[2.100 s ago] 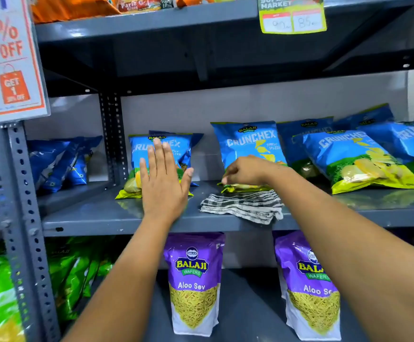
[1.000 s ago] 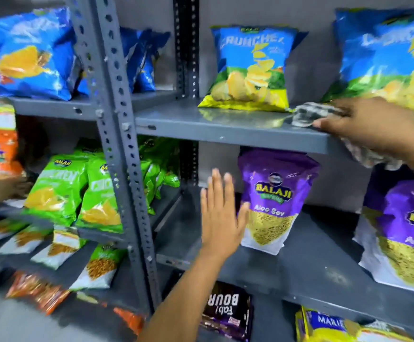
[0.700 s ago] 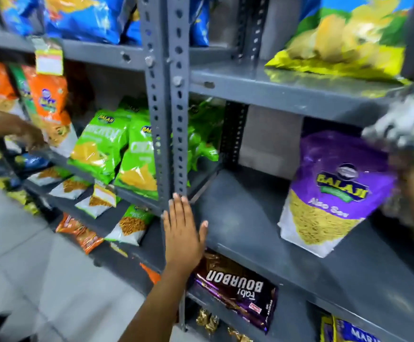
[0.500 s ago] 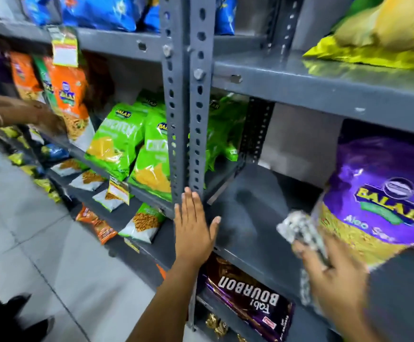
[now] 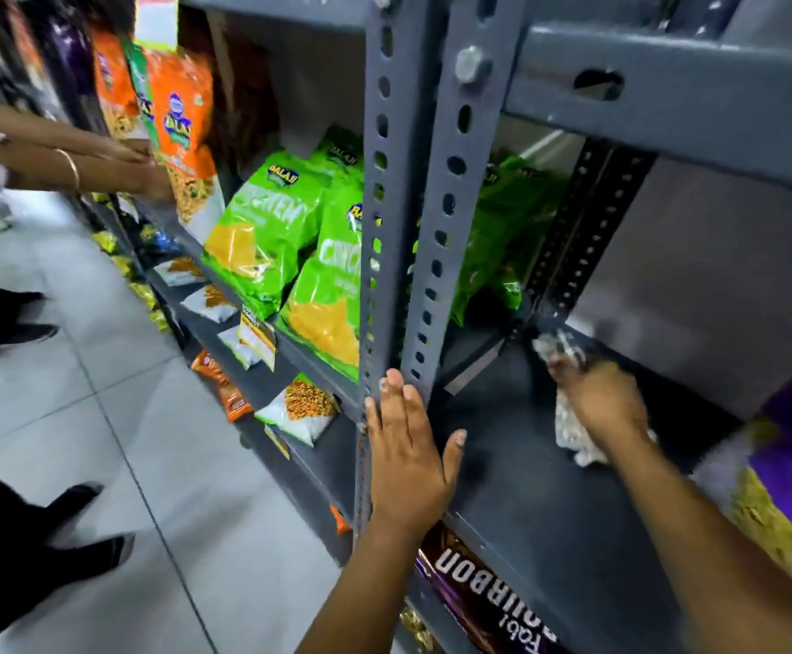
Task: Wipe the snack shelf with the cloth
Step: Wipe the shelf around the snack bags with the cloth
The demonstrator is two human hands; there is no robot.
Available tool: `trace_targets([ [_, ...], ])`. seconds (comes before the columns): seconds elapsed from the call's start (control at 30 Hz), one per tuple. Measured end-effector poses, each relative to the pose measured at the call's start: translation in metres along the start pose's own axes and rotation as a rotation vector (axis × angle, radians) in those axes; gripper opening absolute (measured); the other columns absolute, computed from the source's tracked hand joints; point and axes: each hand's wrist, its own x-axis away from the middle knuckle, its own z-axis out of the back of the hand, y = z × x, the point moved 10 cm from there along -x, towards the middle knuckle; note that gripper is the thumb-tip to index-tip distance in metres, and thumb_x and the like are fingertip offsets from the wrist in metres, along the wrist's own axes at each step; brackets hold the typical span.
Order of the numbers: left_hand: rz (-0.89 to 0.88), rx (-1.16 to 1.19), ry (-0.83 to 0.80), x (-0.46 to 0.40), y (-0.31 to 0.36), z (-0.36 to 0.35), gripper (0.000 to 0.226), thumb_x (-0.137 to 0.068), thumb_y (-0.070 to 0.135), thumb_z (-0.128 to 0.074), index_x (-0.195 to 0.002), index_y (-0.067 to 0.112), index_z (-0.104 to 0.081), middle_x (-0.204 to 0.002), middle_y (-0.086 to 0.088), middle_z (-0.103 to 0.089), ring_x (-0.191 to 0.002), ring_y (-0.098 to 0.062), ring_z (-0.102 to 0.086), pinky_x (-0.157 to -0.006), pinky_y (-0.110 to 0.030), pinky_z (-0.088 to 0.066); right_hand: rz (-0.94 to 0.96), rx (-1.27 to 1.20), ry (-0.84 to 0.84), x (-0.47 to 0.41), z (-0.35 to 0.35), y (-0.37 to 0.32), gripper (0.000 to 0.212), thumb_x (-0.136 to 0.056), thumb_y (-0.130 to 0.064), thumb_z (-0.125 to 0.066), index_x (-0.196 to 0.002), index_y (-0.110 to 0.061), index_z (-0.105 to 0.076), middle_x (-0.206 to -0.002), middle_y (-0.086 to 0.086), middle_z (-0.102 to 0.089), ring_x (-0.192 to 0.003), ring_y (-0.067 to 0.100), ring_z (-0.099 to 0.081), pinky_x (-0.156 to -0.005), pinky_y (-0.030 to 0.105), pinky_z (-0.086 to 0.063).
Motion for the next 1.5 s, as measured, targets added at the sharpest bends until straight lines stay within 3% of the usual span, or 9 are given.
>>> trace_targets([
  [0.13,-0.018,0.001,-0.021,0.002,-0.001,0.000,0.070,-0.097,0.046,-0.024,-0.144,0.012,0.016,-0.154,0.000,0.023,-0.142,-0.021,0.010,-0.113,-0.042,-0.007,-0.016,0.308,-0.139,-0.017,-0.052,0.035,0.066,-0.089,-0.053,-0.035,-0.141,-0.016,-0.020,-0.153,0.015,-0.022,-0.138,0.038,-0.020,-0.113,0.053,-0.019],
  [0.27,-0.002,-0.003,-0.015,0.003,-0.003,0.001,0.070,-0.097,0.045,-0.025,-0.144,0.012,0.015,-0.154,0.000,0.022,-0.142,-0.021,0.009,-0.113,-0.044,-0.010,0.302,0.306,-0.100,0.013,-0.069,-0.010,0.056,-0.088,-0.039,-0.047,-0.138,-0.019,-0.032,-0.148,0.012,-0.036,-0.134,0.033,-0.034,-0.109,0.046,-0.030],
  [0.37,0.015,0.002,-0.013,0.004,-0.005,0.002,0.070,-0.097,0.045,-0.024,-0.144,0.011,0.015,-0.154,-0.001,0.022,-0.142,-0.021,0.009,-0.112,-0.045,-0.010,0.421,0.006,-0.220,0.041,-0.075,-0.029,0.041,-0.086,-0.018,-0.058,-0.126,-0.015,-0.051,-0.128,0.010,-0.059,-0.116,0.027,-0.054,-0.095,0.034,-0.044],
  [0.5,0.005,0.016,-0.062,0.004,-0.003,0.001,0.070,-0.097,0.045,-0.024,-0.144,0.011,0.015,-0.154,-0.001,0.023,-0.142,-0.021,0.008,-0.112,-0.045,-0.010,-0.051,-0.606,-0.068,-0.011,-0.032,0.014,0.030,-0.091,-0.019,-0.052,-0.117,-0.005,-0.056,-0.082,0.000,-0.070,-0.075,0.017,-0.064,-0.060,0.021,-0.049],
  [0.7,-0.061,0.004,-0.137,0.009,-0.004,0.004,0.068,-0.097,0.046,-0.020,-0.144,0.012,0.014,-0.154,0.000,0.022,-0.142,-0.019,0.009,-0.111,-0.042,-0.011,-0.163,-0.114,-0.181,-0.066,-0.057,0.081,0.066,-0.091,-0.046,-0.040,-0.144,-0.016,-0.015,-0.154,0.015,-0.021,-0.134,0.035,-0.032,-0.109,0.042,-0.031],
  [0.83,-0.126,0.022,-0.134,0.009,-0.008,0.004,0.069,-0.097,0.047,-0.022,-0.145,0.011,0.011,-0.155,-0.003,0.018,-0.143,-0.022,0.006,-0.110,-0.044,-0.014,-0.013,0.230,-0.324,-0.097,-0.089,0.067,0.082,-0.077,-0.077,-0.015,-0.144,-0.032,-0.001,-0.158,-0.001,0.007,-0.144,0.026,0.009,-0.117,0.046,0.001],
  [1.0,-0.123,0.026,-0.146,0.005,-0.011,0.000,0.070,-0.096,0.048,-0.022,-0.145,0.011,0.011,-0.155,-0.003,0.018,-0.143,-0.022,0.006,-0.110,-0.044,-0.014,0.348,0.276,-0.375,-0.076,-0.128,-0.018,0.093,-0.059,-0.089,-0.019,-0.140,-0.045,-0.003,-0.156,-0.013,0.003,-0.145,0.017,0.004,-0.119,0.049,-0.004],
  [1.3,-0.070,-0.015,-0.281,0.004,-0.014,-0.003,0.071,-0.095,0.052,-0.016,-0.144,0.011,0.016,-0.153,-0.002,0.025,-0.142,-0.018,0.011,-0.112,-0.043,-0.007,0.635,0.060,-0.301,0.093,-0.107,-0.071,0.046,-0.090,-0.019,-0.048,-0.132,-0.037,-0.041,-0.148,-0.007,-0.038,-0.137,0.014,-0.032,-0.113,0.038,-0.031],
  [1.5,-0.095,-0.090,-0.353,0.007,-0.014,0.002,0.066,-0.095,0.050,-0.009,-0.143,0.013,0.018,-0.151,0.000,0.030,-0.141,-0.016,0.016,-0.108,-0.050,0.004,0.196,-0.446,-0.351,0.056,-0.052,-0.023,0.034,-0.089,0.008,-0.046,-0.122,0.002,-0.050,-0.121,0.011,-0.054,-0.101,0.005,-0.060,-0.082,0.007,-0.041],
])
